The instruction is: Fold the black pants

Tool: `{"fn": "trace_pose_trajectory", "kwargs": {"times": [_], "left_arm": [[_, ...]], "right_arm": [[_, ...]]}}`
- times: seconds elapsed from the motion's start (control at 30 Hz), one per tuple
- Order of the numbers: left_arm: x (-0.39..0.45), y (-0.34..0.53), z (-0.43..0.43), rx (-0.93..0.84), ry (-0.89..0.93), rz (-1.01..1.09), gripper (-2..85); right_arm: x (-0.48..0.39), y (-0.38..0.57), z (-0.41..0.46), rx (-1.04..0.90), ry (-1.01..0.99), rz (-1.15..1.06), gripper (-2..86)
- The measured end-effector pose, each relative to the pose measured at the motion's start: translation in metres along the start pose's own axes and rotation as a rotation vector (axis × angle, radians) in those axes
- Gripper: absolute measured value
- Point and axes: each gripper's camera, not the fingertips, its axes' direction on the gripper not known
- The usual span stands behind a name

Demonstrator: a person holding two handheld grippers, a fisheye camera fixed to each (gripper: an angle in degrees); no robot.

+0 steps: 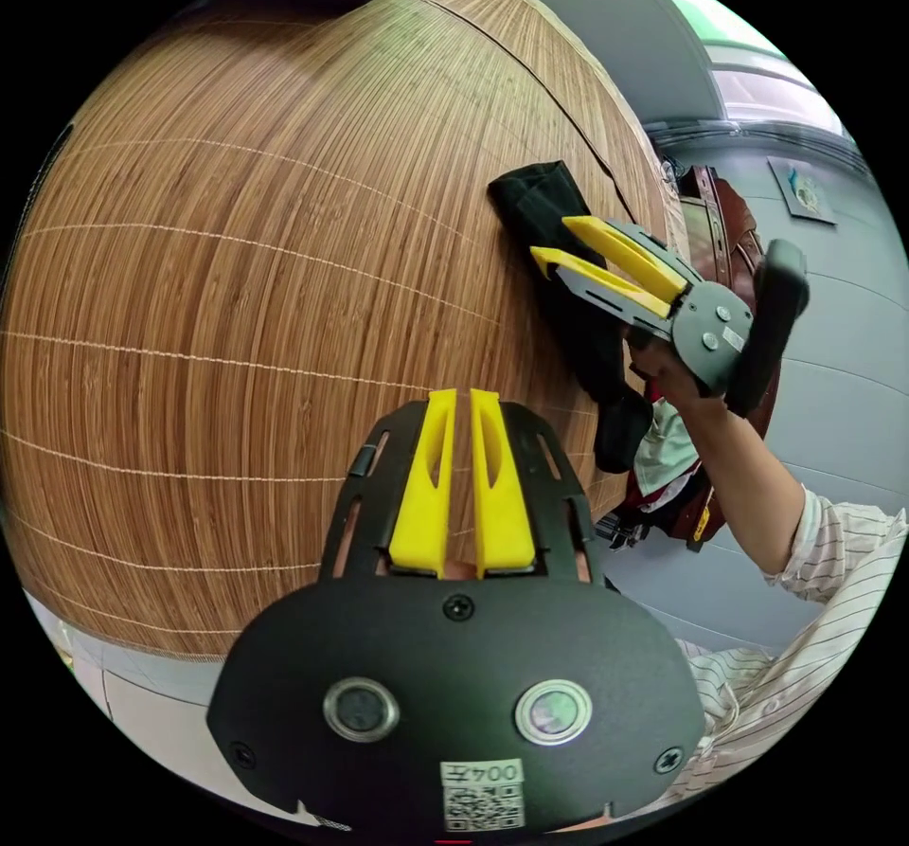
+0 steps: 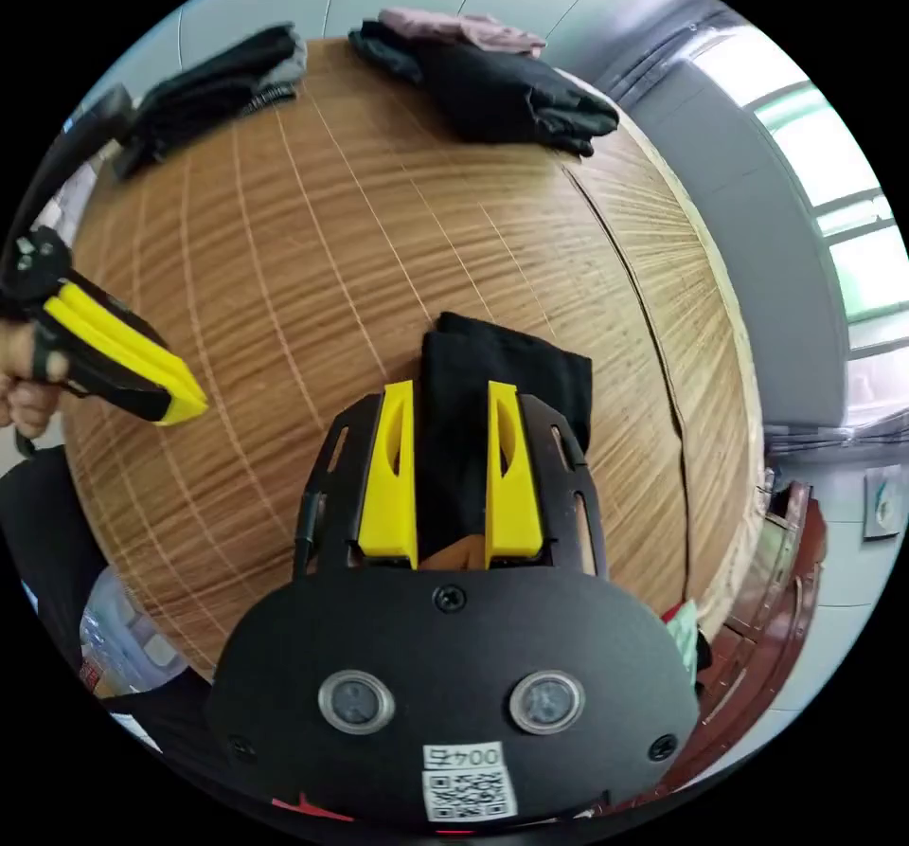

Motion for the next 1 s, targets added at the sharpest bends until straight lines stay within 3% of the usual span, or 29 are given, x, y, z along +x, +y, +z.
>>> {"fn": "trace_pose_trajectory", "kwargs": {"times": [0.07, 0.13, 0.2, 0.3, 0.4, 0.67, 1.0], "left_arm": [[-0.002, -0.007, -0.005, 0.006, 0.004, 0.010, 1.9], [-0.004, -0.021, -0.013, 0.025, 0.013, 0.019, 2.4], [-0.003, -0.035, -0.019, 0.045, 0.027, 0.029, 3.1], [0.004, -0.064, -0.023, 0.059, 0.003, 0.055, 5.2], [0.014, -0.098, -0.023, 0.072, -0.091, 0.083, 7.5], [0.010, -0.159, -0.029, 0.076, -0.199, 0.011, 10.4], [-0.026, -0.223, -0.069, 0.149, -0.009, 0.074, 10.7]], "right_arm": [[0.031, 0.014, 0.002, 0.017, -0.072, 0.132, 5.3], [0.080, 0.046, -0.007, 0.117, -0.270, 0.353, 4.3], [0.151, 0.113, 0.002, 0.236, -0.627, 0.709, 4.2], [0.205, 0.215, 0.049, 0.379, -0.995, 1.135, 4.3], [0.223, 0.289, 0.092, 0.447, -1.128, 1.372, 4.3], [0.255, 0.389, 0.144, 0.472, -1.143, 1.527, 4.4], [0.285, 0.449, 0.190, 0.447, -1.173, 1.546, 4.3]]}}
